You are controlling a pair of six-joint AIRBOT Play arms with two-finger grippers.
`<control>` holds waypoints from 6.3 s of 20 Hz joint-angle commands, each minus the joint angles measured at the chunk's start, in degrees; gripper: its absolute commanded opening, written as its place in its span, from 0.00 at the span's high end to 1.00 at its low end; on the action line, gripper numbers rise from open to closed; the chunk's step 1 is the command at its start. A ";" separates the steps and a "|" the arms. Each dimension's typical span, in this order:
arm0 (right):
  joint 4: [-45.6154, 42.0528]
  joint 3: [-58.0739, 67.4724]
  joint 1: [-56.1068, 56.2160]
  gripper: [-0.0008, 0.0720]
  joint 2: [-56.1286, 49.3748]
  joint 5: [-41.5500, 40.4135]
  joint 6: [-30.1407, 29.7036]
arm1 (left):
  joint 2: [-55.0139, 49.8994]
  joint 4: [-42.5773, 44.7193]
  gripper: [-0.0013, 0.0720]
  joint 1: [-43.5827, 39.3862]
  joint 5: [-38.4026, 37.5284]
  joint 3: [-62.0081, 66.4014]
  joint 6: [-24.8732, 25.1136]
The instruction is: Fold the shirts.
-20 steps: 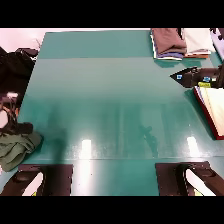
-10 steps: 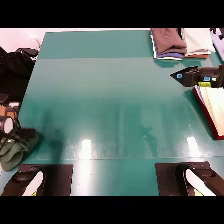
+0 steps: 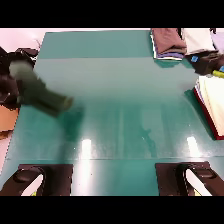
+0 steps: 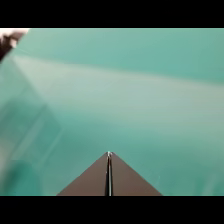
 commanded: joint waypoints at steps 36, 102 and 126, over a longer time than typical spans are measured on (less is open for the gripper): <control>-0.07 14.56 0.02 0.95 -11.74 10.29 0.90 | -59.65 -37.90 0.58 -11.80 11.93 9.70 5.53; -25.22 38.60 -2.32 0.27 -49.44 23.80 16.33 | -43.12 -2.54 0.32 -3.39 16.28 14.93 5.73; -21.05 41.99 -0.52 0.38 -47.41 34.56 15.67 | -43.85 -24.81 0.32 -1.97 21.07 -1.79 35.08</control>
